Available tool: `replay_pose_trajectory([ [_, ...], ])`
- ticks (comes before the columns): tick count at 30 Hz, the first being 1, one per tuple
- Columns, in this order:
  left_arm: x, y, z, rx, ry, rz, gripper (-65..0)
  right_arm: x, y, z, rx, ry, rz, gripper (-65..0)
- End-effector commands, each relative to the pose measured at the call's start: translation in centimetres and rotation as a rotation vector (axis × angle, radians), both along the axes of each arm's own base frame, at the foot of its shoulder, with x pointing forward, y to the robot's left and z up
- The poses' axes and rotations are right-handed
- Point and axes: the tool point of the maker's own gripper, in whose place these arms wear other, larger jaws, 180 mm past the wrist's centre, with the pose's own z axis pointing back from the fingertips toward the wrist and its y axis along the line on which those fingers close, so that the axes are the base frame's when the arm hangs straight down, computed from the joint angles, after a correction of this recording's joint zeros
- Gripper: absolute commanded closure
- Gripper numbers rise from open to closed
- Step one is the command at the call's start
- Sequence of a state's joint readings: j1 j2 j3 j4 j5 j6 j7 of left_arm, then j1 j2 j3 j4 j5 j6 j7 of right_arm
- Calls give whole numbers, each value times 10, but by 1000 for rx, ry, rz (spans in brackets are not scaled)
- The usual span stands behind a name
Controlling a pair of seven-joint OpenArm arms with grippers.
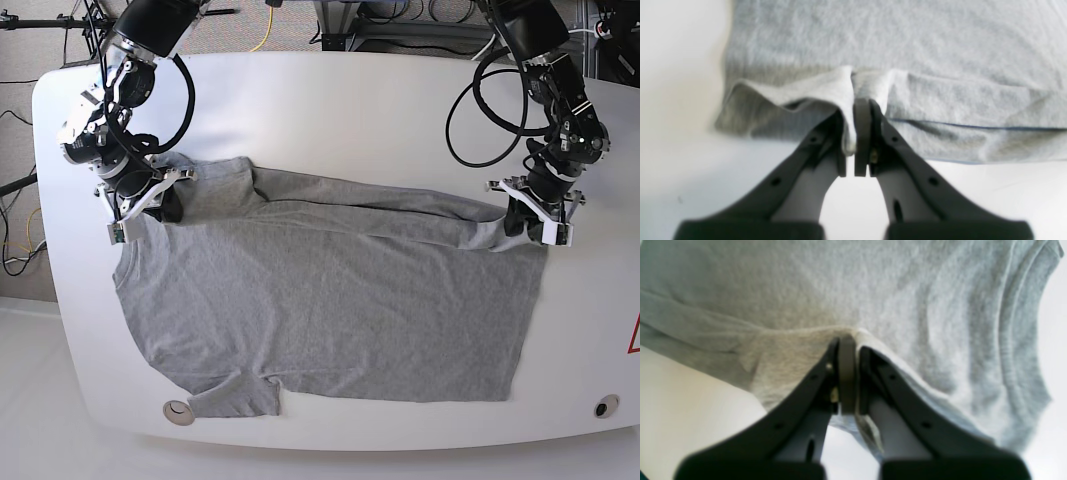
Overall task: Fold the T-shirt properly
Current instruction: 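Lift the gripped edge with both grippers and fold it back over the shirt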
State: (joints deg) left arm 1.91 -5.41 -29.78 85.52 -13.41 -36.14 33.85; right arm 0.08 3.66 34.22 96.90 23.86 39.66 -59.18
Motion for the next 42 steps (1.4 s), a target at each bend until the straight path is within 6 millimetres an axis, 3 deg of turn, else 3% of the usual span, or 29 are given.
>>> replay_pose_trajectory([
  [1, 12, 13, 23, 23, -78, 7, -14, 12, -9, 17, -26, -63, -4, 0],
  [6, 13, 14, 26, 24, -94, 9, -14, 18, -12, 24, -36, -106, -15, 0],
  [17, 23, 15, 37, 22, -140, 10, -14, 18, -15, 20, -76, -89, -17, 0],
  [23, 30, 20, 34, 12, -132, 18, -14, 16, -14, 8, -54, -57, -19, 0],
  [42, 52, 39, 22, -46, -127, 58, -14, 29, -14, 20, -52, -94, -19, 0],
])
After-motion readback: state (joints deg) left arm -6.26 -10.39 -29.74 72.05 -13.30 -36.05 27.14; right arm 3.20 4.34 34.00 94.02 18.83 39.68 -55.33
